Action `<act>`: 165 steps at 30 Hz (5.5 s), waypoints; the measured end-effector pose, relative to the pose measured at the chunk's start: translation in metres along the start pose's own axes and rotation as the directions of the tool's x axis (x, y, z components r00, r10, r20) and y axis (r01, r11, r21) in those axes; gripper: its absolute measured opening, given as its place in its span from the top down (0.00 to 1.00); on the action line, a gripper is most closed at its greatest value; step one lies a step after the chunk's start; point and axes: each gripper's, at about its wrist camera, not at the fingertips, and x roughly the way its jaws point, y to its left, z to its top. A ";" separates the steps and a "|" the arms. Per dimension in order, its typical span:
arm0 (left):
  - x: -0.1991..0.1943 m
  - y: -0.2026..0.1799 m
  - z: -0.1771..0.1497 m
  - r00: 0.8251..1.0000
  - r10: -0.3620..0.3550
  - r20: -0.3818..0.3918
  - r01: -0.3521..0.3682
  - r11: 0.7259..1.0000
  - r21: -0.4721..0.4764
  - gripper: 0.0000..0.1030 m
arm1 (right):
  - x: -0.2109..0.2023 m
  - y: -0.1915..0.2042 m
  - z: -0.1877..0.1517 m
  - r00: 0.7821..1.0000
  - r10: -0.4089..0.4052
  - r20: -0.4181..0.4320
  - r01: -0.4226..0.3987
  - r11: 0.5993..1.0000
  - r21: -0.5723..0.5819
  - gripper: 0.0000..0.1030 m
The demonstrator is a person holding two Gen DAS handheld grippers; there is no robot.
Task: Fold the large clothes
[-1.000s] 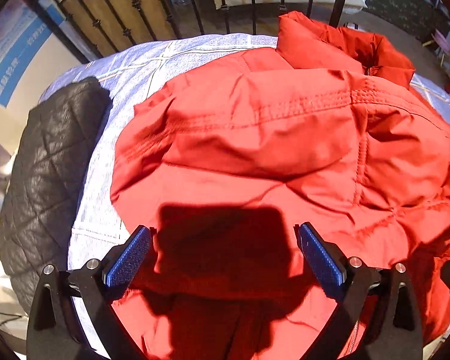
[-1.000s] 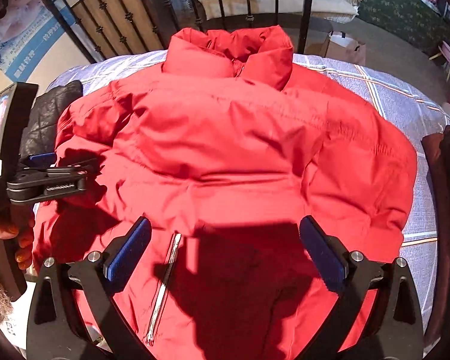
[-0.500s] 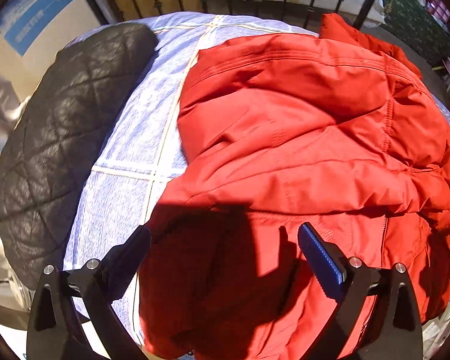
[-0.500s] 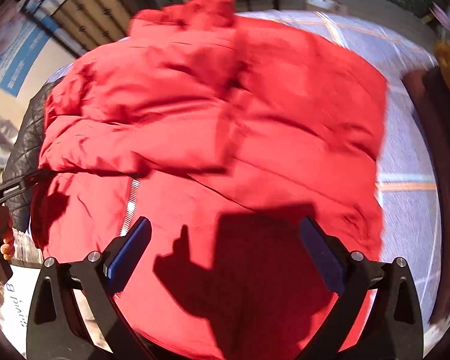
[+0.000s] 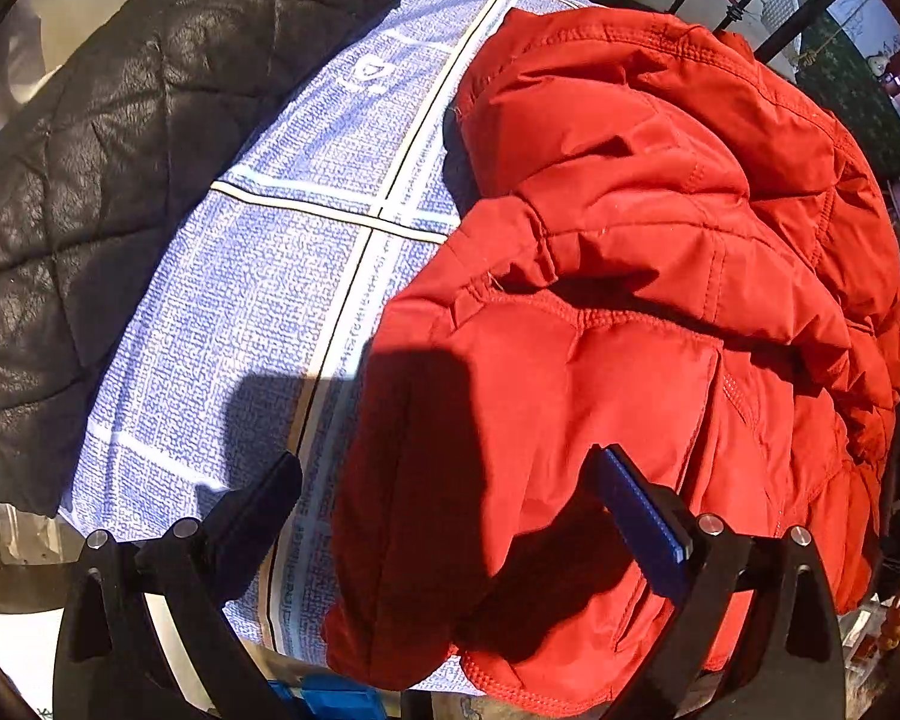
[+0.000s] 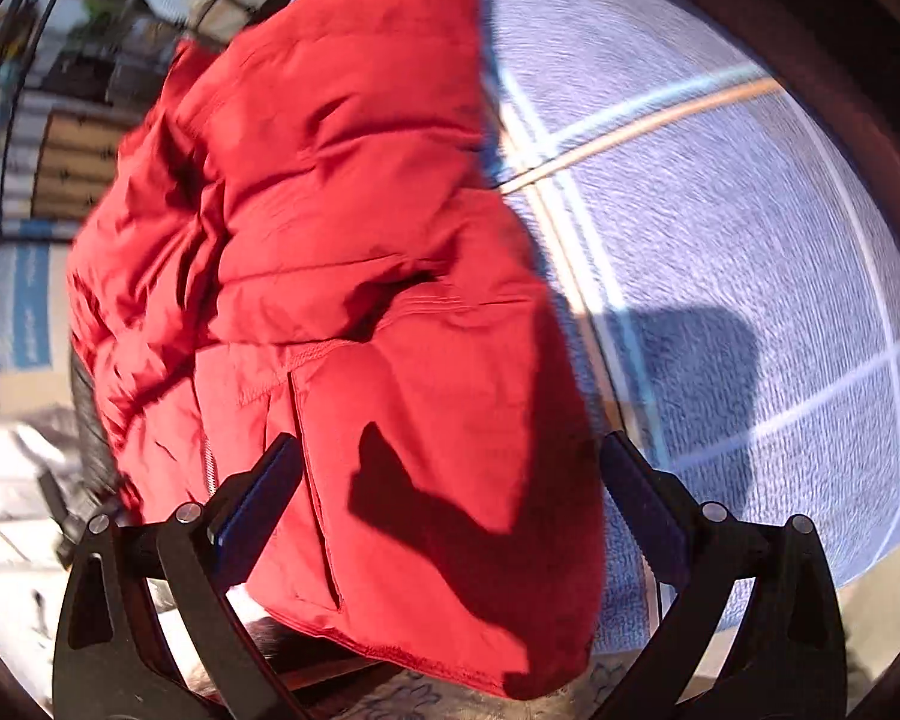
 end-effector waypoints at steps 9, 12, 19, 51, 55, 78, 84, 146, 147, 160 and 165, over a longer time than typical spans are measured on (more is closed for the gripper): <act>0.022 0.016 -0.010 0.989 -0.129 -0.069 0.130 0.991 0.015 0.06 | 0.017 -0.035 -0.022 0.995 0.004 -0.103 0.002 0.998 0.057 0.05; 0.026 0.023 -0.013 0.982 -0.165 -0.088 0.167 0.986 0.021 0.07 | 0.025 -0.044 -0.034 0.990 0.042 -0.138 -0.027 0.993 0.111 0.05; 0.026 0.037 -0.039 0.956 -0.263 -0.128 0.262 0.965 -0.020 0.24 | 0.031 -0.029 -0.066 0.975 0.072 -0.209 -0.067 0.997 0.034 0.19; -0.075 -0.063 0.068 0.952 -0.256 0.168 0.251 0.967 0.050 0.85 | -0.034 0.128 0.043 0.984 0.176 0.011 -0.160 0.917 -0.365 0.82; -0.083 -0.081 0.122 0.942 -0.248 0.225 0.238 0.969 0.071 0.86 | -0.050 0.151 0.097 0.981 0.170 0.093 -0.122 0.913 -0.389 0.83; 0.022 -0.131 0.291 0.982 -0.084 0.172 0.100 0.991 -0.091 0.81 | 0.049 0.165 0.286 0.993 0.026 0.112 -0.013 0.994 -0.110 0.84; 0.020 -0.117 0.298 0.970 -0.184 0.158 0.210 0.964 -0.164 0.76 | 0.069 0.161 0.294 0.997 -0.026 0.070 0.031 0.998 -0.062 0.84; 0.040 -0.272 0.247 0.998 -0.028 0.058 0.015 0.975 0.221 0.04 | 0.095 0.237 0.198 0.942 -0.245 0.230 0.322 0.856 -0.404 0.04; 0.042 -0.273 0.247 0.998 -0.023 0.059 0.009 0.975 0.223 0.04 | 0.097 0.238 0.200 0.940 -0.254 0.227 0.328 0.854 -0.404 0.04; 0.050 -0.283 0.244 0.996 0.044 0.075 -0.062 0.962 0.265 0.04 | 0.118 0.245 0.207 0.922 -0.329 0.206 0.386 0.828 -0.407 0.04; 0.022 -0.283 0.234 0.992 0.045 0.115 -0.073 0.964 0.254 0.06 | 0.117 0.243 0.211 0.928 -0.332 0.172 0.374 0.833 -0.409 0.04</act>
